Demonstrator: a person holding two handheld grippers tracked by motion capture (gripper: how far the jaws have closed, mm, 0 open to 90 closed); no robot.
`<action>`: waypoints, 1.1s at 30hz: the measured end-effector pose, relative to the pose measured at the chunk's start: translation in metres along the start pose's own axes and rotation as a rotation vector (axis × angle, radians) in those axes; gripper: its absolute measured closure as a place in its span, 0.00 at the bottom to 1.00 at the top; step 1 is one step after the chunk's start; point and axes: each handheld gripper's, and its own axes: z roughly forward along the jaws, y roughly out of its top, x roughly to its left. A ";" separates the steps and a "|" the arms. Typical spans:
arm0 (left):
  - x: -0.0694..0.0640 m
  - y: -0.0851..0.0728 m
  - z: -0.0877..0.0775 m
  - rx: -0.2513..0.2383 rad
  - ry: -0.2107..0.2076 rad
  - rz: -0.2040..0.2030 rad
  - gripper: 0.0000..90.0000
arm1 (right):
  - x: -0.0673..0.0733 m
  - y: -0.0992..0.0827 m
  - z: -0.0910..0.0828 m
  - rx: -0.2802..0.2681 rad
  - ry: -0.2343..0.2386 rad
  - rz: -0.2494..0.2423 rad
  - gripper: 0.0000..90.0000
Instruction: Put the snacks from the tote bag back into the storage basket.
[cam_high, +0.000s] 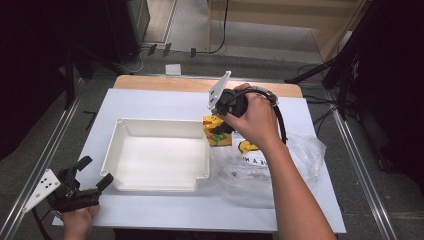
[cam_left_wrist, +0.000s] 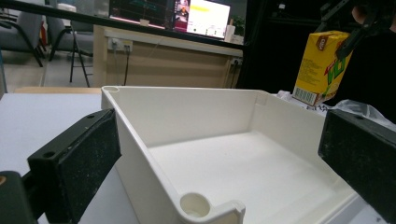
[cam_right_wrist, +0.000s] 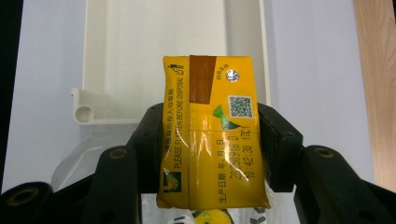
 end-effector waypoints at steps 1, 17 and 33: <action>0.000 0.000 0.000 0.000 0.000 0.000 0.00 | 0.000 0.001 0.000 0.000 0.002 -0.003 0.57; 0.001 0.000 -0.001 -0.001 0.000 -0.003 0.00 | 0.000 0.018 0.007 -0.020 0.014 -0.024 0.57; 0.001 0.000 -0.001 -0.001 -0.002 -0.004 0.00 | 0.002 0.032 0.021 -0.020 0.036 -0.041 0.57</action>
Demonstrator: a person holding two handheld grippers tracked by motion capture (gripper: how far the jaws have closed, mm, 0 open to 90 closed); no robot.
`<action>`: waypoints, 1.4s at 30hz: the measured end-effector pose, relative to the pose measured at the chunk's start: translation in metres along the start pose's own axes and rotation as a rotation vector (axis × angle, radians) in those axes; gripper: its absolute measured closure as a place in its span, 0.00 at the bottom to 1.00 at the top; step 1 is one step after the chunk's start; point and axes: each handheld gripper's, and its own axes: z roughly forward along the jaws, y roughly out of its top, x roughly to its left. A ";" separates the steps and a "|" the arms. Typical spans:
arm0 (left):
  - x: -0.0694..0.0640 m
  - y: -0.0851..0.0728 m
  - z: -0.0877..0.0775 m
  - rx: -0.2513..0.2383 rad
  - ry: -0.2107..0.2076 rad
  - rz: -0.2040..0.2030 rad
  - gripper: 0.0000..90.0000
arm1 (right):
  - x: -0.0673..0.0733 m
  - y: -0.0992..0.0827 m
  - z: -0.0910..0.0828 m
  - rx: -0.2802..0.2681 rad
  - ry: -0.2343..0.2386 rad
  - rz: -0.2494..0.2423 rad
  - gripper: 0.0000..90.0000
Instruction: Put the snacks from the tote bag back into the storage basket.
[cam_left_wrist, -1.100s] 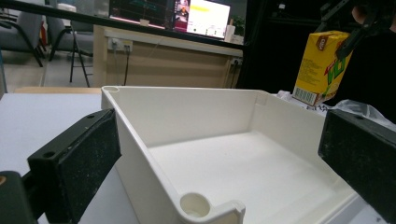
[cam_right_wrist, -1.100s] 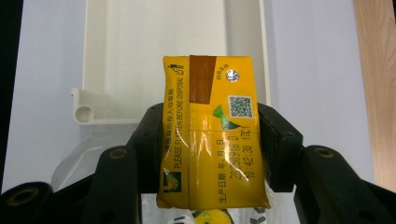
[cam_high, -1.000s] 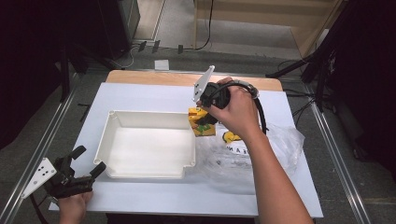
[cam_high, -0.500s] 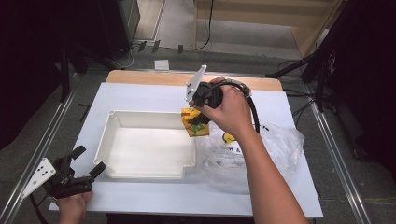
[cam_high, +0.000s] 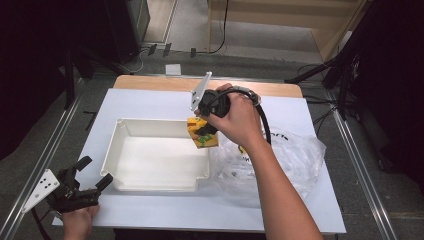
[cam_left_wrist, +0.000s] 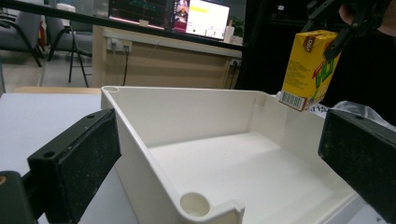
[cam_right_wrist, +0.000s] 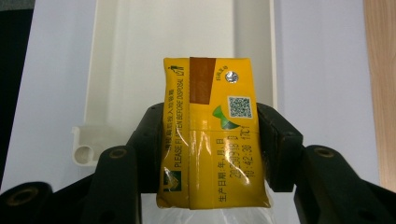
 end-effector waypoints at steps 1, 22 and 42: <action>0.000 0.000 0.000 0.000 0.000 0.000 0.00 | 0.000 0.001 0.001 -0.004 -0.004 -0.008 0.57; 0.000 0.000 0.000 -0.002 -0.003 -0.003 0.00 | 0.000 0.014 0.017 -0.004 0.023 -0.011 0.57; 0.000 0.000 0.000 -0.004 -0.006 -0.003 0.00 | -0.001 0.022 0.029 -0.005 0.036 -0.018 0.57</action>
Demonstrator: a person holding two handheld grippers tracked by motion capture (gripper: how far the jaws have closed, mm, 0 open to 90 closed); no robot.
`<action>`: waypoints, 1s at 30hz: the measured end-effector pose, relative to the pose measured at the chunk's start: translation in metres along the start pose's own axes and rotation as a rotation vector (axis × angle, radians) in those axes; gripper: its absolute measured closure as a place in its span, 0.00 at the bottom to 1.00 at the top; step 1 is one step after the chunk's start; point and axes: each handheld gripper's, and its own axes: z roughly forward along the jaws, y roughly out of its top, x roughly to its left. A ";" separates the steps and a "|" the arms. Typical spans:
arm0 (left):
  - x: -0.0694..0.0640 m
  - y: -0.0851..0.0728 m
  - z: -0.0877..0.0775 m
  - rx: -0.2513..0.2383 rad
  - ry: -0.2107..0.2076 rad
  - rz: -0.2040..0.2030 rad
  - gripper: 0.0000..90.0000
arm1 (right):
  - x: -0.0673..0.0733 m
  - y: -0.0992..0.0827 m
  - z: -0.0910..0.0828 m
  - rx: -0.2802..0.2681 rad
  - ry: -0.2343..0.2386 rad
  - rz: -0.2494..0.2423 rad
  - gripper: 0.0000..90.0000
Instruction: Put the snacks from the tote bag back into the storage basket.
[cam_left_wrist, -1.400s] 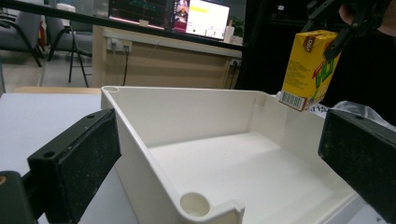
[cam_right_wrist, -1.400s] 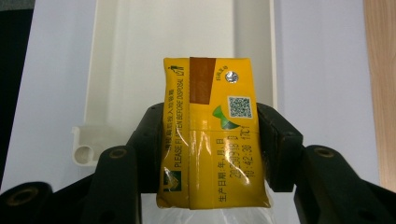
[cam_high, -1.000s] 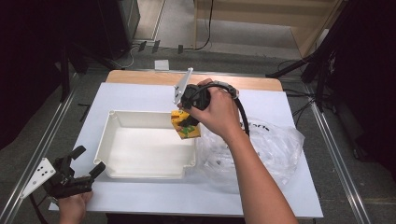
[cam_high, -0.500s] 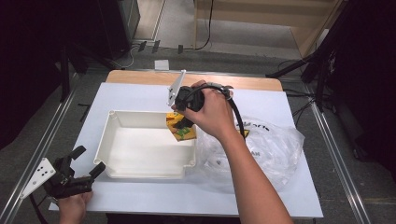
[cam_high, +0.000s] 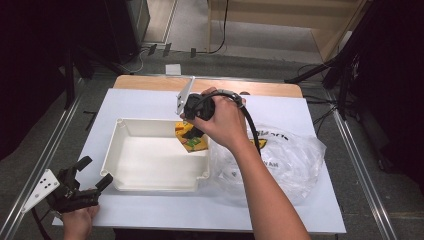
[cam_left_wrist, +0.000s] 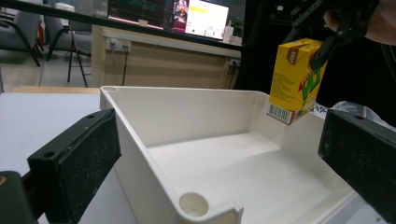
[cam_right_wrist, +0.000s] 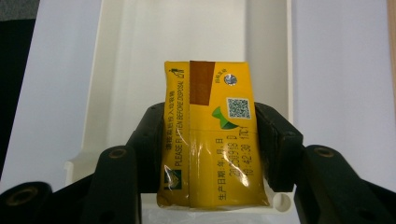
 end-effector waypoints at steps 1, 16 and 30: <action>0.000 0.000 0.000 0.001 0.000 -0.001 0.00 | 0.000 0.000 0.001 0.001 -0.006 0.000 0.57; 0.000 0.000 0.000 0.002 0.001 0.000 0.00 | -0.001 -0.003 0.011 0.004 0.002 0.012 0.57; 0.000 0.000 0.000 0.003 0.002 -0.001 0.00 | -0.001 -0.011 0.019 0.004 0.016 0.019 0.60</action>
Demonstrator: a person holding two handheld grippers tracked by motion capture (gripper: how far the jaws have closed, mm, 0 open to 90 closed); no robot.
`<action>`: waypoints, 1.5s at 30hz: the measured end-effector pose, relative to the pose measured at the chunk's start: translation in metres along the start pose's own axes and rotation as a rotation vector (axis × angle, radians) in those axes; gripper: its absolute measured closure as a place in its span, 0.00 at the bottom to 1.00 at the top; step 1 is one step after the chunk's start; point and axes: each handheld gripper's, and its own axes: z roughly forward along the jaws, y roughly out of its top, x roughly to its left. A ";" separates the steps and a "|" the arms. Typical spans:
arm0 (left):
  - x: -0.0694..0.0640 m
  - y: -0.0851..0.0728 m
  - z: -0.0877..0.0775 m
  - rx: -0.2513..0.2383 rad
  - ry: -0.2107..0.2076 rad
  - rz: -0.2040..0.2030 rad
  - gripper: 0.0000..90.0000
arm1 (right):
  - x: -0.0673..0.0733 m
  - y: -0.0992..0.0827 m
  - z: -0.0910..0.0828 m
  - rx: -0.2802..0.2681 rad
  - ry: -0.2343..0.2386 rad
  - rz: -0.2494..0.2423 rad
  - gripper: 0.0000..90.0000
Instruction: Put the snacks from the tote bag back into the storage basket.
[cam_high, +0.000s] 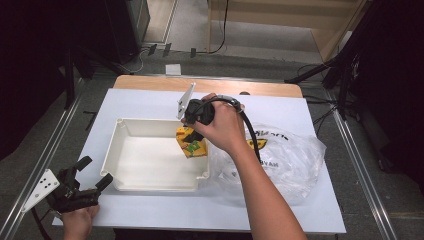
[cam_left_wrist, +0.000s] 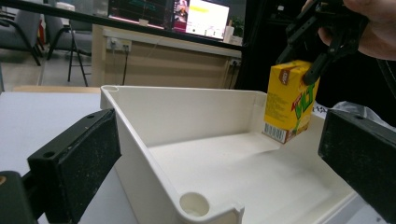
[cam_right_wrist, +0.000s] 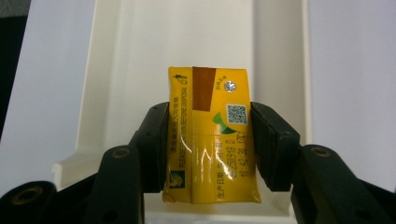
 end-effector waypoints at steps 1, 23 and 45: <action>0.000 0.000 0.000 -0.001 0.001 -0.001 0.00 | 0.000 0.000 0.002 0.013 -0.001 -0.008 0.60; 0.000 0.000 0.000 0.003 0.003 0.001 0.00 | 0.001 -0.019 0.015 0.040 0.051 0.014 0.58; -0.001 0.000 0.001 0.004 0.005 0.003 0.00 | 0.005 -0.045 -0.010 -0.020 -0.038 0.062 0.22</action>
